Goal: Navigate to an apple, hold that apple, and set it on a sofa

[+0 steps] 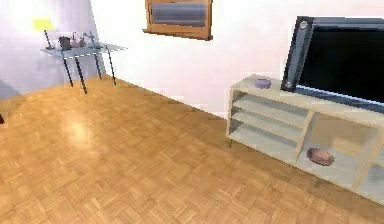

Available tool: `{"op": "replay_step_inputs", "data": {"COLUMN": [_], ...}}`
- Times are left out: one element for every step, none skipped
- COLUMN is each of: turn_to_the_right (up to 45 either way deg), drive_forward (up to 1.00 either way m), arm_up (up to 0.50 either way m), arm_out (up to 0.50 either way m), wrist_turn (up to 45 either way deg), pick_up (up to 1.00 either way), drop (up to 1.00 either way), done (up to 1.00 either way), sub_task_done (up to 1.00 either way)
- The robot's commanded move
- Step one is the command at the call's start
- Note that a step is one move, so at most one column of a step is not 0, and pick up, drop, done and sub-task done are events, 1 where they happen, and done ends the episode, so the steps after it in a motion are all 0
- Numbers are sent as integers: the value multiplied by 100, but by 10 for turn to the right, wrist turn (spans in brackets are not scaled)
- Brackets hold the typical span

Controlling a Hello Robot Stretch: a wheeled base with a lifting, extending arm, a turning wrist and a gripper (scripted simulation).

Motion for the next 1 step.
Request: {"op": "replay_step_inputs", "data": {"turn_to_the_right": [420], "drive_forward": [0], "arm_up": [0], "arm_out": [0], "wrist_turn": [0], "pick_up": [0], "drop": [0], "done": [0], "sub_task_done": [0]}}
